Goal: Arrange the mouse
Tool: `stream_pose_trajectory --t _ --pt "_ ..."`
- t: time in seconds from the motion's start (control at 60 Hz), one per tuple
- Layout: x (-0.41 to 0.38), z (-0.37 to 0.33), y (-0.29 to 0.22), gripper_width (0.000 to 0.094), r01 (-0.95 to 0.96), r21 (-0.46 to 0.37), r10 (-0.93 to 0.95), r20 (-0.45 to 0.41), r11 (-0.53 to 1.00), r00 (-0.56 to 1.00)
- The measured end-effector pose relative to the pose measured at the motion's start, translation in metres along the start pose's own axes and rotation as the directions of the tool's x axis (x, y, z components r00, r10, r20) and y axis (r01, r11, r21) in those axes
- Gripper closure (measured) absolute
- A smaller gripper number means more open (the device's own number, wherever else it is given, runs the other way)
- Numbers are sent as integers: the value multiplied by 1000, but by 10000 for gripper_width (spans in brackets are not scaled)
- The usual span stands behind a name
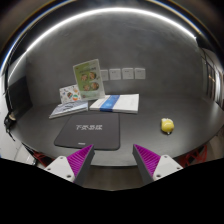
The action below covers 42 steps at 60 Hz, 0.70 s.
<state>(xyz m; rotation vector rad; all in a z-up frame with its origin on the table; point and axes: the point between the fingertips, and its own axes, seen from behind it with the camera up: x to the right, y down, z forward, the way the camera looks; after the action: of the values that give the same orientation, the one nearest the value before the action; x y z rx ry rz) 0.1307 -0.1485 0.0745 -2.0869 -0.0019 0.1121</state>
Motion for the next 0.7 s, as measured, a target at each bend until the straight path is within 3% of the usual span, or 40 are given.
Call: stream_pose_trajectory --t 0.333,0.7 --pt "160 42 7 105 4 -27 -9 -198 1000 980" --pt "249 145 -9 112 -27 -90 13 -151 996 988"
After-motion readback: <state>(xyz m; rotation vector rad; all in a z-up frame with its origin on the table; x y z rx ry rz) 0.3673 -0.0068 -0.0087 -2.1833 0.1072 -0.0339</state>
